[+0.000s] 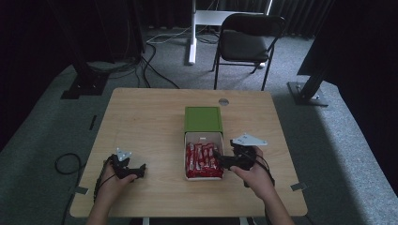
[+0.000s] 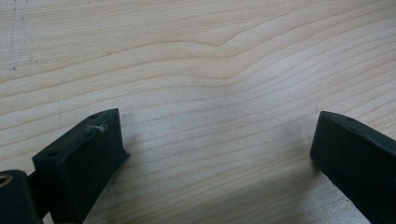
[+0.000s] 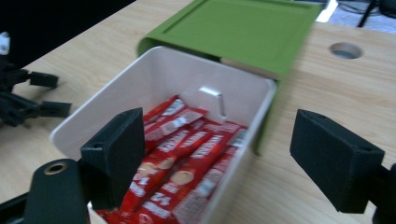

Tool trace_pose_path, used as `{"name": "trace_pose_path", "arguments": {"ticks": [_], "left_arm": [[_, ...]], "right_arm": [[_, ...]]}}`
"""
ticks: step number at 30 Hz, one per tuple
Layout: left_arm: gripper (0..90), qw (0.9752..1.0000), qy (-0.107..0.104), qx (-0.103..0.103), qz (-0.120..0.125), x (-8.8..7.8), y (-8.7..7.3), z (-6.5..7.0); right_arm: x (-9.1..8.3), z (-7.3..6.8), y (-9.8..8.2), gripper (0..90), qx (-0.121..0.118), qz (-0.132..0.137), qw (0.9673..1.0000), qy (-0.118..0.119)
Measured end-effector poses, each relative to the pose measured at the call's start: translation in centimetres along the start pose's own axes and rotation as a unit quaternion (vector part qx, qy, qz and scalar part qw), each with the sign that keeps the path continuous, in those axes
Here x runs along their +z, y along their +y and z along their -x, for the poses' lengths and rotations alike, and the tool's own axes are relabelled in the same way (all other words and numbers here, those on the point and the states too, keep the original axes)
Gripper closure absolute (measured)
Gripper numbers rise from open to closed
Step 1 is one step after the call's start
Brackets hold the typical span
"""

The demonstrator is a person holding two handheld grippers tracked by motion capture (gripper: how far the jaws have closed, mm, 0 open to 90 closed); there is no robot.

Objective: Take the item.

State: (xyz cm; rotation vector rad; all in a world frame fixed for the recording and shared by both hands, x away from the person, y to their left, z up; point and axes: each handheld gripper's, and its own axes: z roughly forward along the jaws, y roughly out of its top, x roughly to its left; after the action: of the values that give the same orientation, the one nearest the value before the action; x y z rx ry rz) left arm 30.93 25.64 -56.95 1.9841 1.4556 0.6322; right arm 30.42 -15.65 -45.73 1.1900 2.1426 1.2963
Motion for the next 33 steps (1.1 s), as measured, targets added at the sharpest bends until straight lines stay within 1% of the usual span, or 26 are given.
{"name": "trace_pose_path", "arguments": {"ticks": [8, 9, 10, 12, 15, 17, 18, 19, 20, 21, 22, 24, 28, 30, 31, 33], "left_arm": [[3.5, 1.0000, 0.000, 0.000, 0.000, 0.0, 0.0, 0.0], [3.5, 1.0000, 0.000, 0.000, 0.000, 0.0, 0.0, 0.0], [3.5, 1.0000, 0.000, -0.001, 0.001, 0.0, 0.0, 0.0], [3.5, 1.0000, 0.000, 0.000, 0.000, 0.0, 0.0, 0.0], [3.5, 1.0000, 0.000, 0.000, 0.000, 0.0, 0.0, 0.0], [3.6, 1.0000, 0.000, 0.000, 0.000, 0.0, 0.0, 0.0], [3.6, 1.0000, 0.000, 0.000, 0.000, 0.0, 0.0, 0.0], [3.6, 1.0000, 0.000, 0.000, 0.000, 0.0, 0.0, 0.0], [3.6, 1.0000, 0.000, 0.000, 0.000, 0.0, 0.0, 0.0], [3.6, 1.0000, 0.000, 0.000, 0.000, 0.0, 0.0, 0.0], [3.6, 1.0000, 0.000, 0.000, 0.000, 0.0, 0.0, 0.0], [3.6, 1.0000, 0.000, 0.000, 0.000, 0.0, 0.0, 0.0], [3.6, 1.0000, 0.000, 0.000, 0.000, 0.0, 0.0, 0.0], [3.6, 1.0000, 0.000, 0.000, 0.000, 0.0, 0.0, 0.0], [3.6, 1.0000, 0.000, 0.000, 0.000, 0.0, 0.0, 0.0], [3.6, 1.0000, 0.000, -0.001, 0.001, 0.0, 0.0, 0.0]], "right_arm": [[1.6, -2.2, -0.2, 20.0, -0.008, -0.010, 0.9995, 0.028], [1.6, -2.2, -0.2, 20.0, -0.008, -0.010, 0.9995, 0.028], [1.7, -2.5, -0.2, 20.1, -0.010, -0.012, 0.9993, 0.033], [2.2, -3.3, -0.3, 20.8, -0.016, -0.018, 0.9988, 0.042], [2.7, -4.0, -0.4, 23.8, -0.027, -0.022, 0.9984, 0.044], [2.9, -4.4, -0.5, 28.6, -0.033, -0.024, 0.9981, 0.046], [3.1, -4.6, -0.6, 33.7, -0.032, -0.028, 0.9979, 0.049], [3.2, -4.7, -0.6, 40.4, -0.030, -0.034, 0.9975, 0.054], [3.4, -4.8, -0.7, 45.0, -0.032, -0.047, 0.9961, 0.067], [3.6, -4.8, -0.8, 46.2, -0.032, -0.051, 0.9956, 0.072], [3.8, -5.0, -0.9, 49.3, -0.031, -0.052, 0.9957, 0.070], [4.3, -5.1, -1.1, 50.0, -0.026, -0.058, 0.9955, 0.070], [5.0, -5.5, -1.6, 52.9, -0.018, -0.068, 0.9957, 0.060], [5.3, -5.7, -1.8, 53.3, -0.019, -0.072, 0.9960, 0.049], [5.5, -5.8, -2.0, 53.7, -0.023, -0.075, 0.9960, 0.043], [5.6, -5.9, -2.1, 55.3, -0.022, -0.072, 0.9967, 0.029]]}}
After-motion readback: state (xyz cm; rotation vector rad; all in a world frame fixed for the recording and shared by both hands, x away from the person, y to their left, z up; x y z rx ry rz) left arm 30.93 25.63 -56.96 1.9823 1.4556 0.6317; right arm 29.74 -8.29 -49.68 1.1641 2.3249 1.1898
